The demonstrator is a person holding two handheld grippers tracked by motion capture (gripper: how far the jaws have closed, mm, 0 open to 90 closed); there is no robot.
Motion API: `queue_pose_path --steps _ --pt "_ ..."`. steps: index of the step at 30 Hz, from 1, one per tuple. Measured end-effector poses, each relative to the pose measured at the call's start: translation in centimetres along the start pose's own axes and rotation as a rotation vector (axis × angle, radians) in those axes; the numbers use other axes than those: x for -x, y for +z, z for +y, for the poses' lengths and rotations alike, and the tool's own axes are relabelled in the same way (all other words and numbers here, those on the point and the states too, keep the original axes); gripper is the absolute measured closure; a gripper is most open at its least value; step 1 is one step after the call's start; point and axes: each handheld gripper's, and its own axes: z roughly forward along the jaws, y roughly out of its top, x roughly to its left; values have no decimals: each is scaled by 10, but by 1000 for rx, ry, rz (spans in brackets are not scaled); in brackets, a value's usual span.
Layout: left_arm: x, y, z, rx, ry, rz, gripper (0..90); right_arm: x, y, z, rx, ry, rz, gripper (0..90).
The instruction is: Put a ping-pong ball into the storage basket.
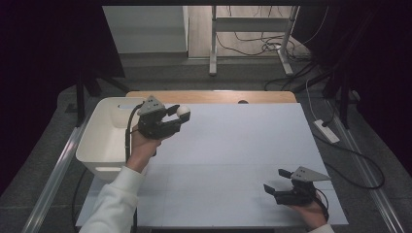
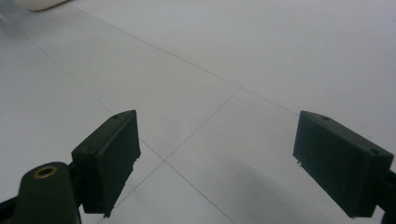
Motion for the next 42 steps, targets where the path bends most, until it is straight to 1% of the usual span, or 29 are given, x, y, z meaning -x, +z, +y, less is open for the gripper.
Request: queue_pose_path --steps 6,7,15,22,25,27,42 --pt "-3 -2 0 -7 2 11 506 0 0 0 4 2 0 146" --pt "-4 -3 -1 -10 2 20 506 -1 0 0 5 1 0 146" --pt "-10 -8 -1 -14 0 39 505 0 0 0 5 2 0 146" --pt "-17 -11 -2 -13 -16 58 506 -1 0 1 6 0 -2 146" --pt "-21 -14 -2 -14 -19 71 506 0 0 1 6 2 -3 146" --pt "-25 -17 -3 -10 -29 83 506 0 0 1 6 1 -3 146" --pt "-43 -27 -7 -5 -63 136 506 -1 1 1 1 -2 -3 146"
